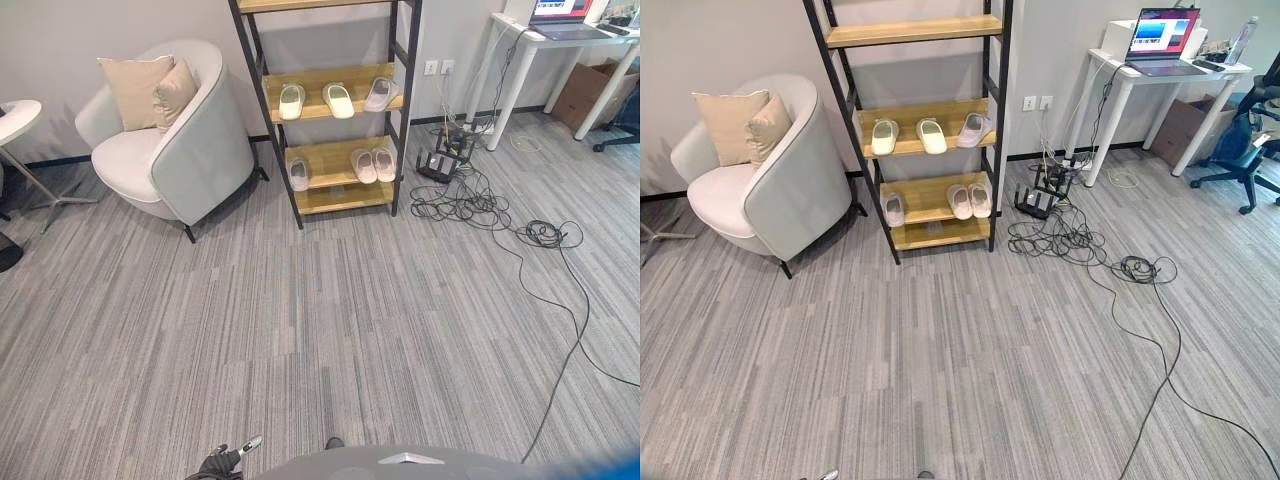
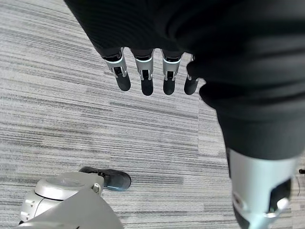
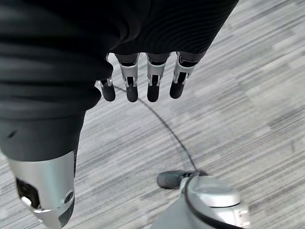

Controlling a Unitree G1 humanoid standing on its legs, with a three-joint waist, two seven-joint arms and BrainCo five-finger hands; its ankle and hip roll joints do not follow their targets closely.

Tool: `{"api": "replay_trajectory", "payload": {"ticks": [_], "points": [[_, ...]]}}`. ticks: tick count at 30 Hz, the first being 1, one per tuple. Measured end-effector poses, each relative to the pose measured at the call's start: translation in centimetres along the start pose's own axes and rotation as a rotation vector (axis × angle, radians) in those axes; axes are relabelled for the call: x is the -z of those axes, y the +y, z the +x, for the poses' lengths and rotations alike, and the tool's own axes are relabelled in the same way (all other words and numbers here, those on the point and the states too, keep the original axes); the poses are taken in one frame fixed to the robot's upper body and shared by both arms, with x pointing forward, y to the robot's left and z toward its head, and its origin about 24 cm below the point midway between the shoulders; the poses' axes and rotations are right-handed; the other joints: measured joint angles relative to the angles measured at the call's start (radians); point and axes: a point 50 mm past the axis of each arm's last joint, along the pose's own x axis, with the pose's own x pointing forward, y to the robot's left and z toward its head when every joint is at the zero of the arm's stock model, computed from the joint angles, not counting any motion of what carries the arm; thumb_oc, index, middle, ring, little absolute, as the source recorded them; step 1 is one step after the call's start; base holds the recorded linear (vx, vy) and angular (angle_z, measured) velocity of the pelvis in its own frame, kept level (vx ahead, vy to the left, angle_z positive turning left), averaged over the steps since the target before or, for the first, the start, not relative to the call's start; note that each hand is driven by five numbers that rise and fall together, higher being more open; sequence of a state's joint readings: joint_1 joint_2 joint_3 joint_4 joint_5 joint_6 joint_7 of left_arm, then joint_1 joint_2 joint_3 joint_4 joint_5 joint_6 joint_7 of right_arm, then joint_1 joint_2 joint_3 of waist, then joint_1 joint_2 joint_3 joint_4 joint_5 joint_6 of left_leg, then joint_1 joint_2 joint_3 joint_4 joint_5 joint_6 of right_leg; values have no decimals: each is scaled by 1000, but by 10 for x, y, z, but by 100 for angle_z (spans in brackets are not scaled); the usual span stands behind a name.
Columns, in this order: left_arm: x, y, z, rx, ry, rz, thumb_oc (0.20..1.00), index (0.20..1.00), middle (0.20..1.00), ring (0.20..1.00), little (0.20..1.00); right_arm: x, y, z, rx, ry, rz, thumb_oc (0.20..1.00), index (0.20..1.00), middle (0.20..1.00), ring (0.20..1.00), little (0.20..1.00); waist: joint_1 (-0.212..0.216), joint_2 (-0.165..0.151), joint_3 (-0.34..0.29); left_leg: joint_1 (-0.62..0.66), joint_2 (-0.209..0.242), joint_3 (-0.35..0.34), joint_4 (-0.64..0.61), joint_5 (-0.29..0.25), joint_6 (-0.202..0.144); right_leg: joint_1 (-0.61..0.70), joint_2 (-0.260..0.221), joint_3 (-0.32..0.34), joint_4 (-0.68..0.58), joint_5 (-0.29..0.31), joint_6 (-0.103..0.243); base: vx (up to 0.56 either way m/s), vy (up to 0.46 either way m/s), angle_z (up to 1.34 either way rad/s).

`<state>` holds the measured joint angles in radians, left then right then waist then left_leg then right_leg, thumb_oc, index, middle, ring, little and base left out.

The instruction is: Arrange the slippers neatly on the shoe rack.

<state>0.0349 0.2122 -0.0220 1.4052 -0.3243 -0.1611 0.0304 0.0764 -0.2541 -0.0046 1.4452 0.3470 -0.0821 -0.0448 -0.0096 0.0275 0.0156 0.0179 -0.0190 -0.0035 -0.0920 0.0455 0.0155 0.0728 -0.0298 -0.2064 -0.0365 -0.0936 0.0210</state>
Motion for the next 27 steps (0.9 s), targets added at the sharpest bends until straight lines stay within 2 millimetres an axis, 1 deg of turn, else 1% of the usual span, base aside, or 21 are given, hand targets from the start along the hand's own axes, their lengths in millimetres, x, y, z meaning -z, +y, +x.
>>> {"api": "replay_trajectory", "payload": {"ticks": [2, 3, 5, 8, 10, 11, 13, 14, 15, 16, 17, 18, 19, 20, 21, 22, 23, 24, 25, 26, 27], "points": [[0, -3, 0, 13, -2, 38, 1000, 1000, 1000, 1000, 1000, 1, 0, 0, 0, 4, -13, 1000, 1000, 1000, 1000, 1000, -4, -3, 3, 0, 1, -1, 0, 0, 0, 3, 2, 0, -6, 0, 0, 21, -39, 0], [-1, -7, 0, 32, -6, 110, 1000, 1000, 1000, 1000, 1000, 0, 1, 0, -5, -1, -36, 1000, 1000, 1000, 1000, 1000, -4, -3, 4, -1, 2, 0, 0, -1, -2, 6, 4, 0, -14, 2, 1, 30, -54, -2], [-6, -12, 1, 50, -25, 159, 1000, 1000, 1000, 1000, 1000, -3, 3, 0, -11, -15, -42, 1000, 1000, 1000, 1000, 1000, -6, -3, 5, -2, 4, 0, 0, -2, -4, 7, 6, 1, -19, 4, 1, 36, -76, -2], [-12, -14, 1, 45, -46, 165, 1000, 1000, 1000, 1000, 1000, -8, 6, 0, -21, -35, -64, 1000, 1000, 1000, 1000, 1000, -5, -2, 15, -4, 8, -1, 0, -3, -6, 8, 11, 0, -27, 10, -8, 39, -69, 0], [-12, -16, 1, 49, -52, 165, 1000, 1000, 1000, 1000, 1000, -13, 10, 1, -31, -53, -85, 1000, 1000, 1000, 1000, 1000, -4, -2, 29, -5, 12, 0, 0, -6, -9, 12, 15, 0, -36, 10, -6, 115, -135, -1], [-12, -15, 1, 49, -50, 166, 1000, 1000, 1000, 1000, 1000, -14, 15, 0, -48, -64, -135, 1000, 1000, 1000, 1000, 1000, -5, -8, 34, -9, 16, -1, 0, -9, -15, 17, 22, 0, -53, 13, -10, 113, -130, 2], [-12, -15, 1, 48, -50, 166, 1000, 1000, 1000, 1000, 1000, -14, 15, 0, -49, -62, -145, 1000, 1000, 1000, 1000, 1000, -4, -22, 44, -13, 22, -5, 13, -16, -26, 22, 29, -3, -50, 11, -15, 29, -109, 9], [-20, -16, 2, 49, -68, 167, 1000, 1000, 1000, 1000, 1000, -25, 20, 1, -58, -84, -172, 1000, 1000, 1000, 1000, 1000, -3, -36, 67, -66, 23, -8, 77, -26, -41, -13, 29, -4, -16, -2, -27, -15, -124, 29], [-39, -22, 4, 59, -114, 170, 1000, 1000, 1000, 1000, 1000, -41, 26, 1, -69, -124, -186, 1000, 1000, 1000, 1000, 1000, 2, -60, 109, -151, 15, -9, 200, -28, -52, -33, 27, -21, 9, -2, -34, 68, -144, 61], [-59, -29, 5, 69, -164, 174, 1000, 1000, 1000, 1000, 1000, -53, 31, 0, -76, -155, -186, 1000, 1000, 1000, 1000, 1000, 12, -82, 135, -253, 0, -6, 349, -18, -85, -47, 17, -50, 23, -10, -53, 344, -12, 126], [-103, -37, 3, 73, -296, 179, 1000, 1000, 1000, 1000, 1000, -70, 38, -1, -77, -191, -181, 1000, 1000, 1000, 1000, 1000, 53, -124, 198, -490, 9, 56, 677, 70, -188, -53, -3, -104, 40, -39, -123, 397, 69, 125], [-108, -34, 3, 59, -315, 207, 1000, 1000, 1000, 1000, 1000, -80, 44, -2, -80, -211, -186, 1000, 1000, 1000, 1000, 1000, 87, -137, 213, -527, 30, 146, 537, 36, -135, -32, 6, -108, 14, -33, -89, 404, 148, 86], [-96, -31, 3, 51, -291, 227, 1000, 1000, 1000, 1000, 1000, -91, 46, -4, -75, -242, -197, 1000, 1000, 1000, 1000, 1000, 94, -117, 206, -508, 39, 120, 294, 37, -133, -8, 36, -101, -18, -31, -74, 313, 187, -36], [-71, -24, 5, 33, -211, 241, 1000, 1000, 1000, 1000, 1000, -101, 51, -6, -84, -274, -200, 1000, 1000, 1000, 1000, 1000, 122, -90, 203, -459, 51, 63, 80, 45, -132, 24, 65, -58, -40, -31, -74, 338, 209, -78], [-56, -20, 5, 23, -156, 241, 1000, 1000, 1000, 1000, 1000, -101, 53, -6, -91, -278, -202, 1000, 1000, 1000, 1000, 1000, 127, -80, 198, -443, 44, 41, 55, 46, -123, 48, 75, -45, -57, -26, -68, 376, 260, -91], [-41, -16, 5, 13, -104, 226, 1000, 1000, 1000, 1000, 1000, -98, 52, -5, -87, -270, -213, 1000, 1000, 1000, 1000, 1000, 120, -74, 191, -420, 32, 19, 68, 48, -93, 76, 74, -24, -56, -38, -48, 267, 171, -83], [-17, -10, 3, -9, -23, 177, 1000, 1000, 1000, 1000, 1000, -87, 50, -4, -81, -247, -231, 1000, 1000, 1000, 1000, 1000, 113, -99, 158, -370, 6, 23, 80, 65, -60, 95, 52, 1, -55, -54, -22, 273, 193, -78], [-4, -7, 1, -16, 16, 171, 1000, 1000, 1000, 1000, 1000, -75, 46, -2, -73, -221, -240, 1000, 1000, 1000, 1000, 1000, 99, -104, 122, -322, -19, 48, 102, 74, -31, 114, 39, 4, -53, -67, -1, 307, 222, -69], [4, -7, 0, -15, 40, 174, 1000, 1000, 1000, 1000, 1000, -63, 38, -1, -58, -192, -246, 1000, 1000, 1000, 1000, 1000, 82, -83, 84, -245, -14, 46, 59, 127, 41, 133, 53, -3, -25, -82, 23, 307, 244, -31], [-1, -2, 1, -27, 26, 186, 1000, 1000, 1000, 1000, 1000, -50, 43, -1, -73, -163, -248, 1000, 1000, 1000, 1000, 1000, 74, -114, 71, -199, -31, 56, 32, 116, 69, 124, 24, -3, 47, -98, 47, 279, 250, -28], [-11, 1, 2, -32, 2, 210, 1000, 1000, 1000, 1000, 1000, -40, 50, -2, -94, -140, -244, 1000, 1000, 1000, 1000, 1000, 68, -121, 65, -160, -23, 68, 22, 97, 76, 81, 13, -14, 193, -109, 62, 257, 261, -26]]}}
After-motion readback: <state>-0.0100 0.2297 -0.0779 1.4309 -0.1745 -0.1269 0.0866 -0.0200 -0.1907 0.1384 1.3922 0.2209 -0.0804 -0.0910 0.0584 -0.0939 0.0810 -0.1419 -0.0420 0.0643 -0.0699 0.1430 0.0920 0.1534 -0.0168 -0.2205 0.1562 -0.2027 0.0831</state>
